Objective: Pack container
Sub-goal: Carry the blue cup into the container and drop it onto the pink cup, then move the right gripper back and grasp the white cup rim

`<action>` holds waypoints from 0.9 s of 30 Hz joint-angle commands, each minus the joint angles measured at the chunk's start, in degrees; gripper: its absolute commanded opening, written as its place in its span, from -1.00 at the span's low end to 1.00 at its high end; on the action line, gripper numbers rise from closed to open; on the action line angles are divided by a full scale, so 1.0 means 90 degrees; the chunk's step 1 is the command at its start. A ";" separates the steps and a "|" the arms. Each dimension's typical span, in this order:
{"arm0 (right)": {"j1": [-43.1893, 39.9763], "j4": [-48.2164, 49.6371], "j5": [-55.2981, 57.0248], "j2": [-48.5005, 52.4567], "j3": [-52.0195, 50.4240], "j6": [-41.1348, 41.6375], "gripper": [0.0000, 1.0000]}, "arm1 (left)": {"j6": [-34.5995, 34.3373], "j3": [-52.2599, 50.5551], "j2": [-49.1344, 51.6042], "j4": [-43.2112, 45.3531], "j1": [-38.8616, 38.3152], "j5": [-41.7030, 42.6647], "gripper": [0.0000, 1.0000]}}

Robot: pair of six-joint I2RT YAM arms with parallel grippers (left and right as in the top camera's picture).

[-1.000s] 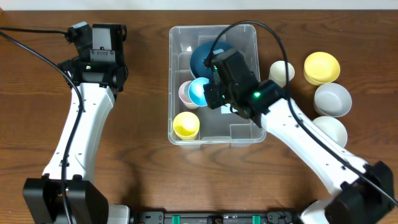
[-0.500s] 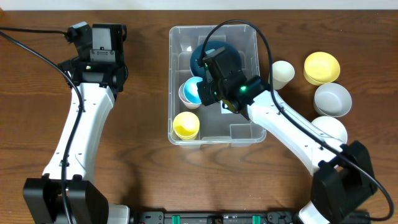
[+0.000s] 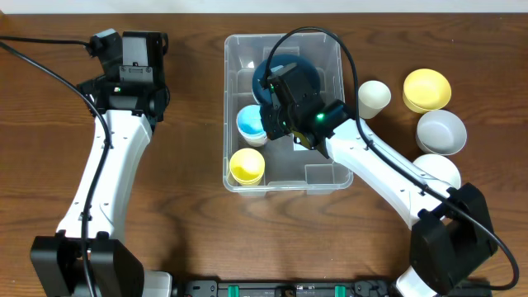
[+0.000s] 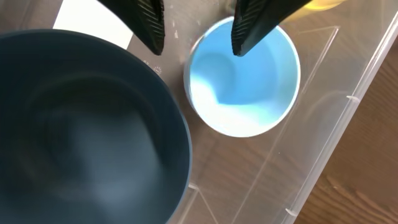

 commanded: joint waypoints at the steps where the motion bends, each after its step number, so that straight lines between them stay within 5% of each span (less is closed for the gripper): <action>1: 0.0017 0.0029 0.0002 0.0049 0.0153 -0.0012 -0.21 | 0.0039 0.0017 -0.0095 -0.0015 0.0019 -0.0148 0.96; 8: -0.0100 -0.0474 0.0046 0.0036 0.0629 -0.0012 -0.03 | 0.0036 0.0017 -0.0095 -0.0015 0.0019 -0.0148 0.96; 12: -0.0469 -0.1632 0.0342 0.0036 0.1409 0.0296 -0.03 | 0.0039 0.0017 -0.0095 -0.0015 0.0019 -0.0148 0.96; 17: -0.1299 -0.2776 0.0580 0.0036 0.2028 0.0398 -0.02 | 0.0036 0.0017 -0.0095 -0.0015 0.0019 -0.0148 0.96; 27: -0.3351 -0.3048 0.0182 0.0056 0.2001 0.0583 -0.01 | 0.0039 0.0017 -0.0095 -0.0015 0.0019 -0.0148 0.96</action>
